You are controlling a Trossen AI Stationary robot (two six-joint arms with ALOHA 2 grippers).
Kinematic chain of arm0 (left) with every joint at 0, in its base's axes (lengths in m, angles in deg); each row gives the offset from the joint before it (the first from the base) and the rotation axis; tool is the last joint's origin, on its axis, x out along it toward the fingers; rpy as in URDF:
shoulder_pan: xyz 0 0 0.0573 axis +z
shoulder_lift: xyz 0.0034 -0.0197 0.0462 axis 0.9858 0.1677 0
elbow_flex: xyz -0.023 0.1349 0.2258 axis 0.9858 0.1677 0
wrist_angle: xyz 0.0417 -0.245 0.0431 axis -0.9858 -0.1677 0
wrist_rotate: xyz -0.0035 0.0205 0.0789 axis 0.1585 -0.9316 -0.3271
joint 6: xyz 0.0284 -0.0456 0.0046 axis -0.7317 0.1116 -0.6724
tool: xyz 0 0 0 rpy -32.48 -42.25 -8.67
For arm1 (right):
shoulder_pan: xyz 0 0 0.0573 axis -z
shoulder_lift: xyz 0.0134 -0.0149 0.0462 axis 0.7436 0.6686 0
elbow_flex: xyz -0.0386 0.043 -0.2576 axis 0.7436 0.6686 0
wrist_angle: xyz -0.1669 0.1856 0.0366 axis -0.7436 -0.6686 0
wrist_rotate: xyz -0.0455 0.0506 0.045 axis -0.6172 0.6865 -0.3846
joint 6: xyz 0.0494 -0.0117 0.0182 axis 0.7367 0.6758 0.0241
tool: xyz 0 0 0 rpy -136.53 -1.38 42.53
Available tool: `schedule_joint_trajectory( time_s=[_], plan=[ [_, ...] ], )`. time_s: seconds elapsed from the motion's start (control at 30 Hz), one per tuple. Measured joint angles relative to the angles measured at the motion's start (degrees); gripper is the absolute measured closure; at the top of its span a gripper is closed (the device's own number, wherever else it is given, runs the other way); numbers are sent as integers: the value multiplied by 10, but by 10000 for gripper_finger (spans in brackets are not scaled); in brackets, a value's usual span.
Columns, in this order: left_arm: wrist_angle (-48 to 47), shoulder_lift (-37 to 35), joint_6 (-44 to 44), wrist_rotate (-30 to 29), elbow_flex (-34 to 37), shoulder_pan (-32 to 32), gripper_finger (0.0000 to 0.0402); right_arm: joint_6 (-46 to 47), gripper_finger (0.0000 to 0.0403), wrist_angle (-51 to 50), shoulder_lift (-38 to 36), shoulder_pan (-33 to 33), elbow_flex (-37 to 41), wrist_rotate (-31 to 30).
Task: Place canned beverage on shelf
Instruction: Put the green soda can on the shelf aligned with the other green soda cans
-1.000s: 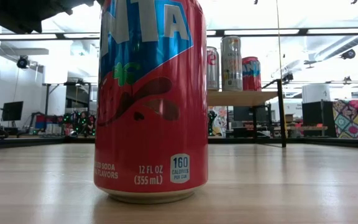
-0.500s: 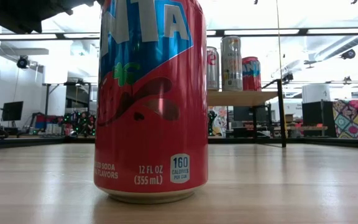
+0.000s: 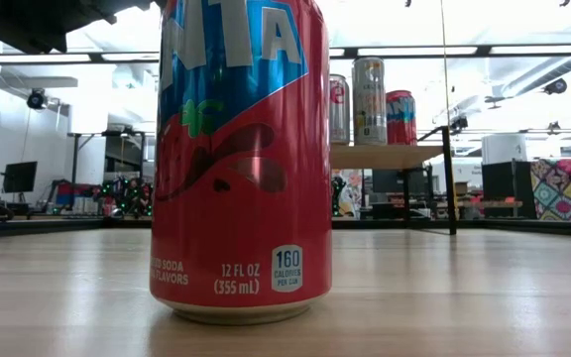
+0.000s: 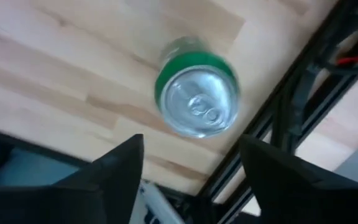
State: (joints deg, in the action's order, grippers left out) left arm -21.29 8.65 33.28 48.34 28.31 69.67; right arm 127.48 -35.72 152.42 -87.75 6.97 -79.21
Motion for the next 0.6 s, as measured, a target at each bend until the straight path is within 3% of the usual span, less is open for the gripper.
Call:
schedule_joint_trajectory(
  time_s=[0.2,0.6],
  plan=[
    [0,0,0,0,0,0,324,0,114,12,2,0,7,12],
    [0,0,0,-2,0,0,324,-10,112,62,-2,0,63,13]
  ],
)
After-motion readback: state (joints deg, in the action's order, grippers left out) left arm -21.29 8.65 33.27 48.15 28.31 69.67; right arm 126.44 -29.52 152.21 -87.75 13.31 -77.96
